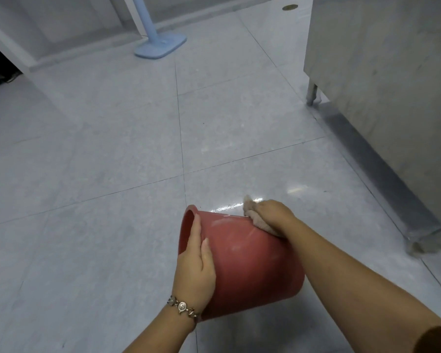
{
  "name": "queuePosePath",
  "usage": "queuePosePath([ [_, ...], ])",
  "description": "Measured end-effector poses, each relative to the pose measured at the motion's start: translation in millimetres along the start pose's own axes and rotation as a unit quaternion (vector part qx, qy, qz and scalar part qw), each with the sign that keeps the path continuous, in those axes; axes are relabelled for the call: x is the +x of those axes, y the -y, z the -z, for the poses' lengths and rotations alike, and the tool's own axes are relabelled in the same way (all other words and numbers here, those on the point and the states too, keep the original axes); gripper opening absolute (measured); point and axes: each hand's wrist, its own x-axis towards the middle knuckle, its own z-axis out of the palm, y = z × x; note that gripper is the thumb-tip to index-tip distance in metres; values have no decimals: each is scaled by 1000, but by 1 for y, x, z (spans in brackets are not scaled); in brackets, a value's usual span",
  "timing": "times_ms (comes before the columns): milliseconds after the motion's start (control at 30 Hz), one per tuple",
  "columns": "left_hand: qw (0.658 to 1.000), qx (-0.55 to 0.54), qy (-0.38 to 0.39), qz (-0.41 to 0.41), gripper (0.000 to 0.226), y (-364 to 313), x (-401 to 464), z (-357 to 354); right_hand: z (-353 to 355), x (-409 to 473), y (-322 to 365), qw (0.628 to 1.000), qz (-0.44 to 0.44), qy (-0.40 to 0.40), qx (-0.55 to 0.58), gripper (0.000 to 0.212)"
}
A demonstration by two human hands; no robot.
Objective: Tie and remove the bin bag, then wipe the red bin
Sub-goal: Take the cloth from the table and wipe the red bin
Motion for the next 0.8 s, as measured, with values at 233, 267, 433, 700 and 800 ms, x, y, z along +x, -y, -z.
queuePosePath([
  [233, 999, -34, 2, -39, 50, -11, 2, -5, -58, -90, 67, 916, 302, -231, 127, 46],
  [267, 998, -48, 9, -40, 49, -11, 1, -4, -59, -92, 57, 912, 307, -248, 111, 48],
  [433, 999, -7, 19, -26, 53, -3, 1, -1, -15, -50, -11, 992, 11, -103, 79, 64],
  [700, 991, 39, 74, -100, 57, -17, 7, -14, 1, -50, 41, 976, 92, -100, 173, 45],
  [800, 994, 24, 50, -99, 57, -15, -2, -19, -18, -72, 70, 931, 232, -186, 213, 31],
])
